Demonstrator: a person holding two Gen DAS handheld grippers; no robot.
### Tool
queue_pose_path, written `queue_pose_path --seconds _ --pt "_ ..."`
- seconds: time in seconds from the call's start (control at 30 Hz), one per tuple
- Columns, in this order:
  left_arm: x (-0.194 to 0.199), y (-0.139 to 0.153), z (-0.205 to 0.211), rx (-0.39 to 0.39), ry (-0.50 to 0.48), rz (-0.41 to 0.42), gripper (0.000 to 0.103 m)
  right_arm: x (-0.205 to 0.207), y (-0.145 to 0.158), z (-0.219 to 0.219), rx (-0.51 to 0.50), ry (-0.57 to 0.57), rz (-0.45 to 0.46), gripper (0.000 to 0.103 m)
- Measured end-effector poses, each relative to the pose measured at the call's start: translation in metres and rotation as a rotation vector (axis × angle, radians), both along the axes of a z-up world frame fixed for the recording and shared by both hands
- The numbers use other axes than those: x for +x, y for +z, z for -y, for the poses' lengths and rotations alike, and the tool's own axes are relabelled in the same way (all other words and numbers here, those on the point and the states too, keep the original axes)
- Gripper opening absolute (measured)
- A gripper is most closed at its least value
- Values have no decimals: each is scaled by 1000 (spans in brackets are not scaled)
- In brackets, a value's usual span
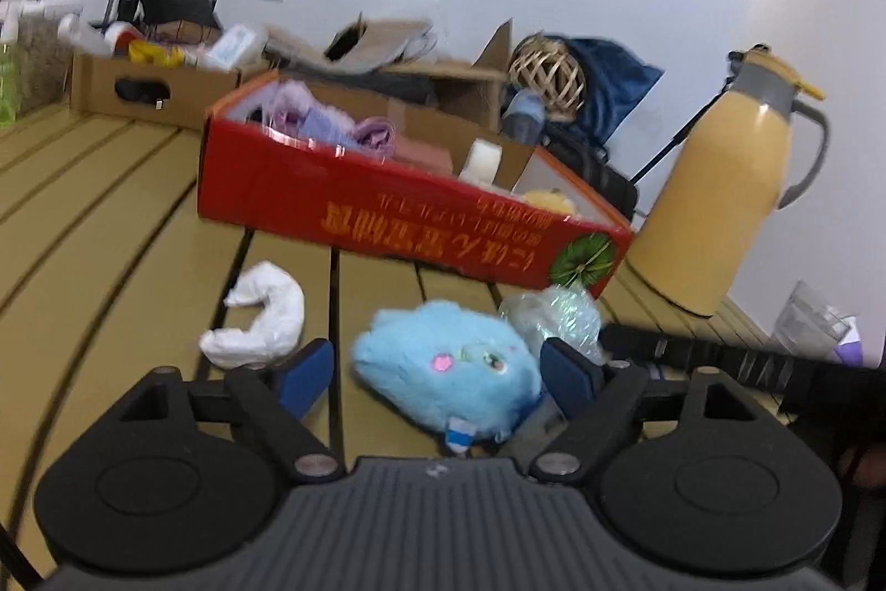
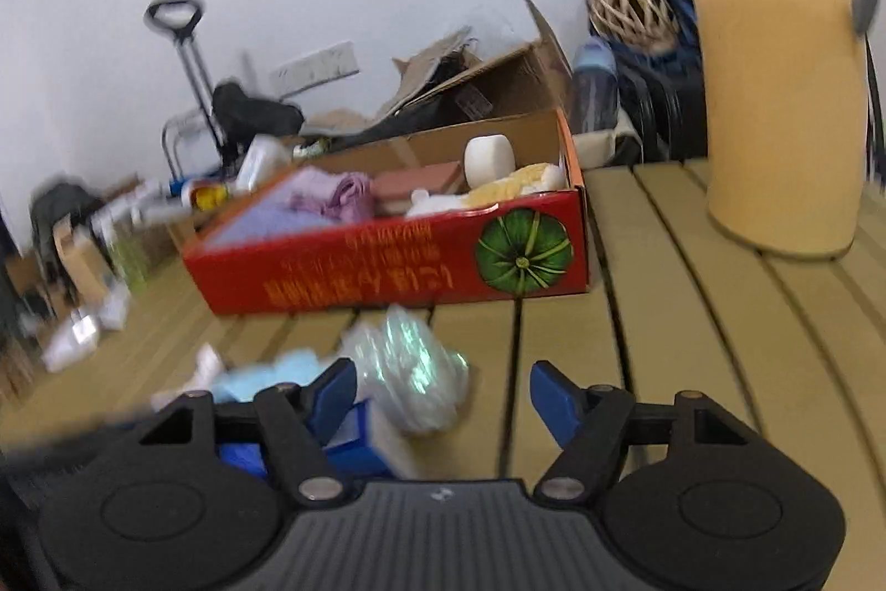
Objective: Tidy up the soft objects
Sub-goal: 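Grasp the blue milk carton with both tools, then lower the blue milk carton into the box and open both tools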
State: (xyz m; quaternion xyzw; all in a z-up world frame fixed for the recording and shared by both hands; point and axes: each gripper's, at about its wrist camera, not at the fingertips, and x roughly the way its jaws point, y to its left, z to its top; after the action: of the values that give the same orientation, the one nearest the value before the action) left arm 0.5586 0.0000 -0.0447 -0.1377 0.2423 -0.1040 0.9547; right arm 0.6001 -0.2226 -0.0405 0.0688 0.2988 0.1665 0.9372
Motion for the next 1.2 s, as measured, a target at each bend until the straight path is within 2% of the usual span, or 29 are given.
queue_pose_path --seconds 0.07,0.13,0.3,0.43,0.6,0.67,0.7,0.73,0.77,0.8,0.83,0.9,1.07,1.2 --pt "-10 2 -3 18 5 42 83 -16 4 -3 -68 20 56 69" --pt "-16 3 -6 7 0 49 83 -27 8 0 -89 40 58 69" --pt "-31 5 5 13 -75 20 85 -42 6 13 -84 62 60 69" --pt "-31 0 19 16 -122 -8 82 -37 -1 22 -17 81 14 69" --pt "-27 -2 18 -82 -200 -106 63 -39 1 22 52 145 -48 67" --pt "-33 -1 23 -71 -236 -108 53 -43 2 25 78 167 -57 62" --pt "-35 -2 28 -55 -257 -117 52 -43 0 25 81 168 -73 55" --pt "-35 -3 31 -47 -268 -129 44 -43 -3 26 75 164 -94 46" --pt "-34 -6 34 -38 -276 -143 33 -42 -5 25 67 158 -108 43" --pt "-33 -9 37 -34 -286 -153 33 -43 -6 26 75 160 -115 41" --pt "-35 -10 38 -43 -285 -147 31 -43 -6 27 88 168 -122 32" --pt "-34 -10 38 -51 -280 -139 30 -44 -5 28 127 194 -139 21" --pt "-34 1 30 -88 -241 -88 27 -48 2 29 159 180 -119 20" --pt "-13 39 15 -165 -205 -35 26 -37 33 23 208 142 -50 20"
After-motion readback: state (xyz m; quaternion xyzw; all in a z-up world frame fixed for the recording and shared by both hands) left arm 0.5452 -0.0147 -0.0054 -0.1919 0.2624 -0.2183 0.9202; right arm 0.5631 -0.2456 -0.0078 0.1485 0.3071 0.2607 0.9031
